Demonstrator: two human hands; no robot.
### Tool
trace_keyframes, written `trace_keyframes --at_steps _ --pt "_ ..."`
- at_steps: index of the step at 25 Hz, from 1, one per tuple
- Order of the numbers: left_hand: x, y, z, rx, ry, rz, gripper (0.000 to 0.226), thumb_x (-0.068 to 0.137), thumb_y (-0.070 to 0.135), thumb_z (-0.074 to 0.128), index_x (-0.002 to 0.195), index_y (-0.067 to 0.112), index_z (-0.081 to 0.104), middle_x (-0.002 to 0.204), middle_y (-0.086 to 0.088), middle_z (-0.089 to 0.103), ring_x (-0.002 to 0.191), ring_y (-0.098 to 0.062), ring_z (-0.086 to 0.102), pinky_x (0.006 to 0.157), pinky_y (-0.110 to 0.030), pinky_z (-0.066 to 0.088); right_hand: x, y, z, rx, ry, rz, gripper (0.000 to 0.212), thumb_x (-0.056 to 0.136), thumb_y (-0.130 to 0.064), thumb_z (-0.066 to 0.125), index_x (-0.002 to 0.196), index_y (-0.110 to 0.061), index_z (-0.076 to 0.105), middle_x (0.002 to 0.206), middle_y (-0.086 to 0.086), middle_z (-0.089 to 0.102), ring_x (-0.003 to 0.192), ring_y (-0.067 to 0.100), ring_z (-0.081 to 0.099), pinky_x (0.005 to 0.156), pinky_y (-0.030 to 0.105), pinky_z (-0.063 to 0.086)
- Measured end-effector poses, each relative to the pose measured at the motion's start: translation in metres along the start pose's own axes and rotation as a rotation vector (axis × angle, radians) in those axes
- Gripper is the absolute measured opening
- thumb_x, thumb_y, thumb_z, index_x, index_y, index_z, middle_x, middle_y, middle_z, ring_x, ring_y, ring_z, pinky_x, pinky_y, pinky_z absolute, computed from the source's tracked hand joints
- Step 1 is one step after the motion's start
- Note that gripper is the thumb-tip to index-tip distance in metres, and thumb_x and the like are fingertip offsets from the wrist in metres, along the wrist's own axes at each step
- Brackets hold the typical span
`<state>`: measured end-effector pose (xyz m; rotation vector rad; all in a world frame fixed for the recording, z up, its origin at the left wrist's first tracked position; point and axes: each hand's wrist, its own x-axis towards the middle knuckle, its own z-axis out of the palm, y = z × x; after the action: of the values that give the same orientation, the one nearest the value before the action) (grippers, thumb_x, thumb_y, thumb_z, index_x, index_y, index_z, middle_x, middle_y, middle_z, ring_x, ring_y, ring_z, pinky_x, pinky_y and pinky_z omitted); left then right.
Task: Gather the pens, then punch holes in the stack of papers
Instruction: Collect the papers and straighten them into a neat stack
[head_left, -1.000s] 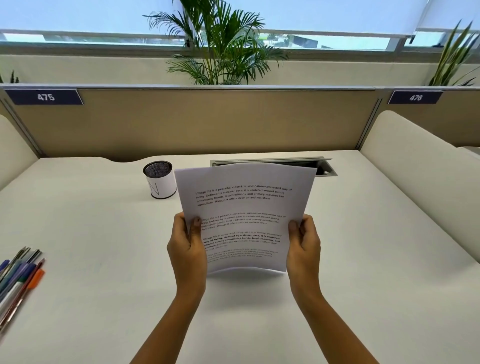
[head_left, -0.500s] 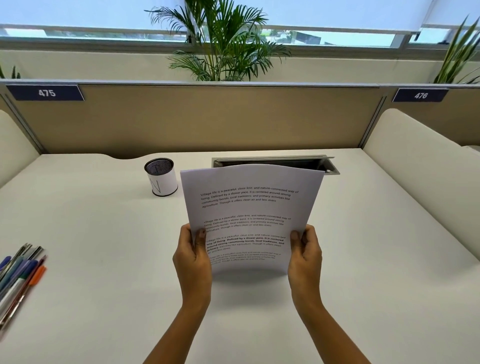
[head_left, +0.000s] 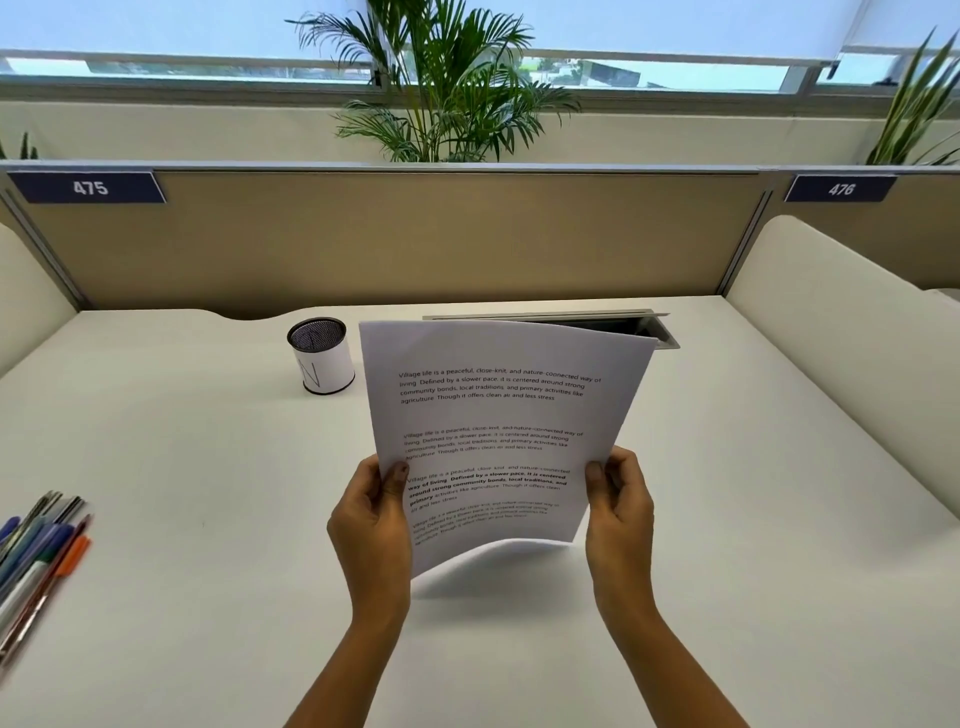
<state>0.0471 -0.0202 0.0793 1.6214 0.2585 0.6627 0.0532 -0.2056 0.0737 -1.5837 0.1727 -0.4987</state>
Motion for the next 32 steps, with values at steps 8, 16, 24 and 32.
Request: trace_keyframes --at_steps 8,16,24,32 --pt "0.025 0.011 -0.017 -0.230 0.128 -0.093 0.026 0.093 0.013 0.057 0.081 0.033 0.068 0.074 0.022 0.072 0.064 0.002 0.064 0.058 -0.008 0.050 -0.002 0.013 -0.008 0.112 -0.026 0.241 0.034 0.089 -0.020 0.065 0.120 -0.028 0.054 0.123 -0.010 0.062 0.119 0.006 0.056 0.099 0.025 0.044" --pt "0.012 0.005 -0.002 -0.531 0.140 -0.338 0.019 0.093 0.014 0.054 0.104 0.022 0.068 0.087 0.017 0.076 0.081 -0.004 0.071 0.066 -0.015 0.056 -0.028 0.008 0.023 0.561 -0.338 0.402 0.037 0.091 -0.015 0.056 0.129 -0.013 0.053 0.124 0.006 0.067 0.117 0.021 0.062 0.102 0.036 0.048" --pt "0.035 -0.022 -0.044 -0.879 -0.296 -0.434 0.032 0.098 0.025 0.040 0.118 0.015 0.062 0.118 -0.001 0.069 0.112 -0.019 0.064 0.091 -0.033 0.054 0.008 0.006 -0.008 0.304 -0.235 0.272 0.018 0.093 -0.013 0.055 0.108 -0.013 0.065 0.108 0.006 0.073 0.106 0.028 0.066 0.088 0.039 0.055" --pt "0.056 -0.018 -0.075 -0.029 -0.440 -0.077 0.020 0.090 0.033 0.055 0.105 0.026 0.064 0.102 0.007 0.073 0.091 -0.013 0.069 0.074 -0.023 0.058 0.033 -0.001 -0.035 -0.028 -0.216 0.136 0.018 0.097 -0.008 0.050 0.096 -0.018 0.065 0.095 -0.004 0.072 0.084 0.009 0.068 0.060 0.013 0.054"
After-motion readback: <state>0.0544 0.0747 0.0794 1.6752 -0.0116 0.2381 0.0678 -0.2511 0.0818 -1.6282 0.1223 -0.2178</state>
